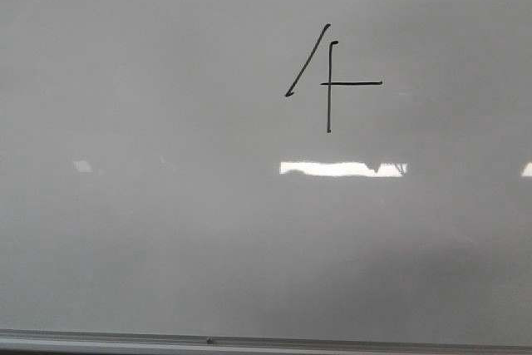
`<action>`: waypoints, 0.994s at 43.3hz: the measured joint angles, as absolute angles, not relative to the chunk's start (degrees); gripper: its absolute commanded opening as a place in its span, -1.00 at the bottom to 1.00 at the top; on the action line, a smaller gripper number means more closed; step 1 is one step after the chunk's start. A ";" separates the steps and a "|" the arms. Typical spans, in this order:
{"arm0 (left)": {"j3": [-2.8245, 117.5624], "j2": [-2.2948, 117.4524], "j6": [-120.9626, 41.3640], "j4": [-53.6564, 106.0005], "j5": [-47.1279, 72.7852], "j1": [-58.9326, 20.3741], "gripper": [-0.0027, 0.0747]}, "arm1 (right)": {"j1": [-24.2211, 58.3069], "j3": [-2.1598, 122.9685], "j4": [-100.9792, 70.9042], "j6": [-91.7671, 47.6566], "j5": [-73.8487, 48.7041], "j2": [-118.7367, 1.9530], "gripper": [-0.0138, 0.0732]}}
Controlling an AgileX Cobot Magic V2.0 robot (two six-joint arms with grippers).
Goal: Write number 4 on whiteboard
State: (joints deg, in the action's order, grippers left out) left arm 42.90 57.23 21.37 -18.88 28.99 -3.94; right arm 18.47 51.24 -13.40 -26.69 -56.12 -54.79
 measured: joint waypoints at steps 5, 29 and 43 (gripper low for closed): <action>39.09 57.23 21.37 -16.27 21.56 -2.15 -0.94 | 18.47 51.24 -13.40 -26.69 -55.90 -54.79 0.58; 37.64 68.86 20.23 -15.79 0.63 -1.93 -0.94 | 18.47 51.24 -13.40 -26.65 -55.78 -54.79 0.58; 37.64 78.86 20.23 -15.79 -8.75 -1.93 -0.94 | 18.47 51.24 -13.40 -26.65 -55.78 -54.79 0.58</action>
State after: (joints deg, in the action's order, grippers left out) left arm 37.64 78.86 20.23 -15.79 -8.75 -1.93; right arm 18.47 51.24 -13.40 -26.65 -55.78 -54.79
